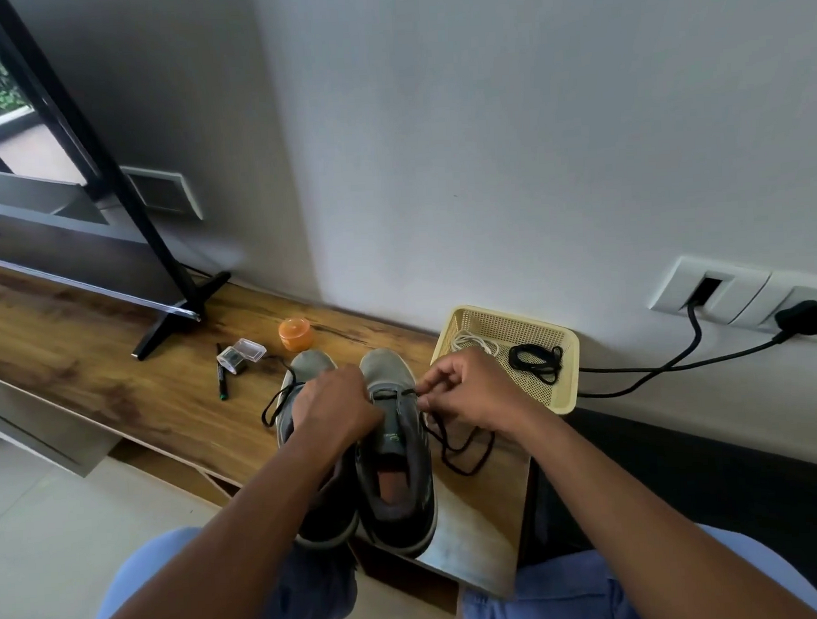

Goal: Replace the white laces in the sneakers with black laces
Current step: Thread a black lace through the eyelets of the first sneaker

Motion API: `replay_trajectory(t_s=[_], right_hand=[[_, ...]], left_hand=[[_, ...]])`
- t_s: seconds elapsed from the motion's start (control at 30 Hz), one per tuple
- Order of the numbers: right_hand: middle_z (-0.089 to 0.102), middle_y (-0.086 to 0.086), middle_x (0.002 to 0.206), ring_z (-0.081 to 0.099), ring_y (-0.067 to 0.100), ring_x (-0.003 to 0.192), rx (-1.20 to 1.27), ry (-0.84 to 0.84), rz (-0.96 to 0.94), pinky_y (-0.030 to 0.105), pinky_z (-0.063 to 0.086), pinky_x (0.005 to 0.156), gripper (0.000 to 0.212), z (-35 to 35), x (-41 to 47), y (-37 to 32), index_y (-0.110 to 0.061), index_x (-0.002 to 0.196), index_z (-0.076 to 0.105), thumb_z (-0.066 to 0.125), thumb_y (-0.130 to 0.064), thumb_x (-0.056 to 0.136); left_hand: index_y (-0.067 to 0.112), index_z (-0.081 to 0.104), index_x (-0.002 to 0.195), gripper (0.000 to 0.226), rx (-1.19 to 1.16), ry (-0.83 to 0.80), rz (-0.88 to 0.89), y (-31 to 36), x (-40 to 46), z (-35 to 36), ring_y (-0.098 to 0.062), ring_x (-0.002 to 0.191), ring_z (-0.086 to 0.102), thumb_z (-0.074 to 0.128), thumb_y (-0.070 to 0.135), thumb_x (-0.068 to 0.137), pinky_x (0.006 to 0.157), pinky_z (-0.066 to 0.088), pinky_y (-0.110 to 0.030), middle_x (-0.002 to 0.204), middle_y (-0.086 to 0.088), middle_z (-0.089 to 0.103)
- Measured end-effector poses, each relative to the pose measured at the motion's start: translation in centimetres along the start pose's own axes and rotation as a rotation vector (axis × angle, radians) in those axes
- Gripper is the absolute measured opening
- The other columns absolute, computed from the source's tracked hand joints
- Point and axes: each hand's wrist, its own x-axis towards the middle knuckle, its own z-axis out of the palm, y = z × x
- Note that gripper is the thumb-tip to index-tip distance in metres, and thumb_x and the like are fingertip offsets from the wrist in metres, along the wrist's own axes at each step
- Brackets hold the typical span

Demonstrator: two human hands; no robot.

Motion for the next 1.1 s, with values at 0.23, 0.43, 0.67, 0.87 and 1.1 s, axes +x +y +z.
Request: replay_trajectory(t_s=[0.23, 0.43, 0.67, 0.87, 1.1], right_hand=[[0.077, -0.004, 0.090, 0.071, 0.012, 0.085, -0.337, 0.108, -0.167, 0.031, 0.058, 0.080, 0.015, 4.2, 3.3, -1.4, -0.022, 0.089, 0.081, 0.079, -0.008, 0.084], [0.075, 0.002, 0.094, 0.069, 0.023, 0.090, -0.484, 0.106, -0.112, 0.038, 0.058, 0.079, 0.013, 5.3, 4.1, -0.6, -0.021, 0.090, 0.079, 0.071, -0.013, 0.084], [0.073, -0.006, 0.090, 0.067, 0.018, 0.088, -0.521, 0.119, -0.084, 0.036, 0.057, 0.075, 0.008, 5.6, 3.9, 0.9, -0.029, 0.089, 0.072, 0.069, -0.022, 0.087], [0.072, -0.008, 0.088, 0.066, 0.014, 0.084, -0.514, 0.093, -0.050, 0.034, 0.058, 0.074, 0.012, 5.6, 4.2, 0.6, -0.027, 0.086, 0.073, 0.068, -0.016, 0.086], [0.070, -0.005, 0.087, 0.064, 0.016, 0.082, -0.509, 0.069, -0.046, 0.035, 0.058, 0.075, 0.021, 6.1, 4.0, 0.3, -0.031, 0.080, 0.064, 0.066, -0.010, 0.084]], left_hand=[[0.021, 0.067, 0.090, 0.021, 0.014, 0.058, 0.019, -0.1, 0.8, 0.6, -0.026, 0.078, 0.066, 0.074, 0.036, 0.077, 0.066, 0.053, -0.034, 0.083, -0.002, 0.067], [0.028, 0.070, 0.094, 0.018, -0.022, -0.111, 0.058, -0.2, 0.5, -0.5, -0.020, 0.085, 0.066, 0.074, 0.038, 0.079, 0.070, 0.051, -0.032, 0.089, 0.002, 0.069], [0.043, 0.054, 0.136, 0.074, 0.100, -0.238, 0.143, -0.9, -1.8, -3.8, -0.026, 0.139, 0.039, 0.067, 0.078, 0.072, 0.108, 0.040, -0.047, 0.140, 0.003, 0.056], [0.043, 0.031, 0.155, 0.092, -0.052, -0.553, 0.006, -5.6, -0.6, -6.0, -0.029, 0.128, 0.052, 0.083, 0.055, 0.080, 0.082, 0.063, -0.036, 0.155, -0.005, 0.035], [0.040, 0.038, 0.155, 0.085, 0.093, -0.449, 0.088, -4.2, 0.1, -5.1, -0.026, 0.138, 0.048, 0.078, 0.018, 0.083, 0.101, 0.051, -0.035, 0.156, -0.002, 0.043]])
